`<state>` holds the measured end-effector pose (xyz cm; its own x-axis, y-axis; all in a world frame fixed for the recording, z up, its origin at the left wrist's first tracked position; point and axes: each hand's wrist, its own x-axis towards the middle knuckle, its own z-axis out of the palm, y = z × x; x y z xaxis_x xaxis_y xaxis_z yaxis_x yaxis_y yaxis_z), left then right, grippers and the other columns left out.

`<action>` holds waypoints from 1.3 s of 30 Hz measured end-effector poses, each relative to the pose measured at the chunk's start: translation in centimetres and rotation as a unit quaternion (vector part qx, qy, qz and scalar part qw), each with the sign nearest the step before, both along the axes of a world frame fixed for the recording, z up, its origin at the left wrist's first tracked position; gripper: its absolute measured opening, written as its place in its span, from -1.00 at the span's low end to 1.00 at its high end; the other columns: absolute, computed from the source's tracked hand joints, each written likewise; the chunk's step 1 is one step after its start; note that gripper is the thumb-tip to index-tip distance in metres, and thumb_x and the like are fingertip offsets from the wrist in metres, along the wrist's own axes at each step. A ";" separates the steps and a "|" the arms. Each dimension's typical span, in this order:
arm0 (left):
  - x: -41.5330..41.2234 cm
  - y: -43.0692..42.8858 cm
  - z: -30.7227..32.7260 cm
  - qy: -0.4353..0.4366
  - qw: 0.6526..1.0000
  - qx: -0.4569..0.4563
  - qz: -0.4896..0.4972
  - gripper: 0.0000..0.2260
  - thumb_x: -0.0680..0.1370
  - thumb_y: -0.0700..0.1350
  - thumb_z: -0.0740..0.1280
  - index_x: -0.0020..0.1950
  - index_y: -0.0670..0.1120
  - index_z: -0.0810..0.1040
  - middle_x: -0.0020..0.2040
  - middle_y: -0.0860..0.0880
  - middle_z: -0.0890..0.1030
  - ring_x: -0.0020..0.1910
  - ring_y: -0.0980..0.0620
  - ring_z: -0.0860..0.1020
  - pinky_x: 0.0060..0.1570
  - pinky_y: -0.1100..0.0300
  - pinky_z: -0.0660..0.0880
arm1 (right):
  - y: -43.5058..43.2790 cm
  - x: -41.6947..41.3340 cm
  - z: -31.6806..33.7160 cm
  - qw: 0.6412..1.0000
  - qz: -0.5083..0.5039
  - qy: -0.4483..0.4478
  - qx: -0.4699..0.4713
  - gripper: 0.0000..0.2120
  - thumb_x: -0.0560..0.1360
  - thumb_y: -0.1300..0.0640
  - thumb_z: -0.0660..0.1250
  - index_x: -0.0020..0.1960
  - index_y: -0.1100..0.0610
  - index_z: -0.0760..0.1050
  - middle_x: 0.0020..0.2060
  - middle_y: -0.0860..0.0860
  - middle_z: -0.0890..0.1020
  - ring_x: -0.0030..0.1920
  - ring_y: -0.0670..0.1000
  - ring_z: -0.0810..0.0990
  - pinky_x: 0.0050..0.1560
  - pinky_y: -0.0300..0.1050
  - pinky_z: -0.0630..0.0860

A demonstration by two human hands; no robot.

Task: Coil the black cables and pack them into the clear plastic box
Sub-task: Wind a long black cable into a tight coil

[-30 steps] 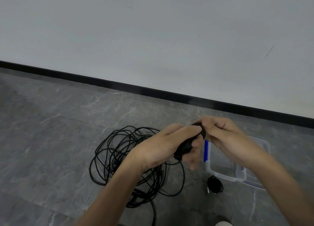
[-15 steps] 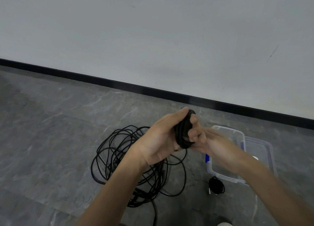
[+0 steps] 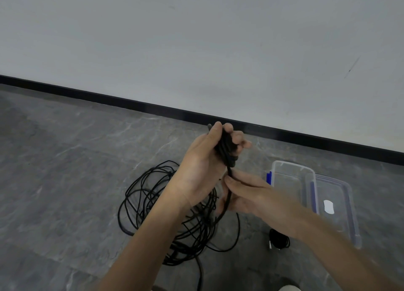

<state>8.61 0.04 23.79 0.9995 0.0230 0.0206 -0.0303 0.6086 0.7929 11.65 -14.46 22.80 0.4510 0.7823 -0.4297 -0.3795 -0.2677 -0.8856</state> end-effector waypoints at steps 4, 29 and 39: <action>0.2 0.6 -0.3 0.004 0.997 0.057 0.043 -0.76 0.68 -0.08 0.01 -0.03 -0.12 0.41 -0.22 0.03 0.56 -0.07 0.03 0.60 0.04 0.25 0.48 | 0.2 -0.2 0.4 0.997 0.013 -0.062 -0.052 -0.81 0.64 0.13 0.13 0.03 0.18 0.49 -0.41 0.05 0.45 -0.37 -0.04 0.46 -0.21 -0.20 0.51; 0.3 0.8 -2.0 -0.018 0.818 0.569 0.080 -0.76 0.67 -0.06 0.08 -0.01 -0.14 0.48 -0.19 0.13 0.54 -0.17 0.24 0.52 -0.12 0.43 0.39 | -0.9 -0.6 -0.3 0.911 0.026 -0.401 -0.096 -0.78 0.62 0.18 0.16 0.12 0.04 0.56 -0.50 -0.09 0.48 -0.47 -0.13 0.48 -0.42 -0.31 0.39; 0.0 0.3 -1.4 0.068 0.806 0.570 -0.142 -0.55 0.69 0.03 0.02 -0.30 -0.06 0.47 -0.40 -0.05 0.49 -0.41 0.08 0.46 -0.23 0.17 0.44 | -2.4 1.2 0.5 0.839 -0.062 -0.538 -0.041 -0.76 0.39 -0.13 0.37 -0.22 0.04 0.62 -0.43 -0.20 0.58 -0.40 -0.17 0.54 -0.38 -0.42 0.38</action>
<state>8.61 0.33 22.36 0.9557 -0.1634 -0.2448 0.1173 -0.5515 0.8259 12.84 -16.84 23.29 0.6887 0.6879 0.2292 0.5996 -0.3625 -0.7135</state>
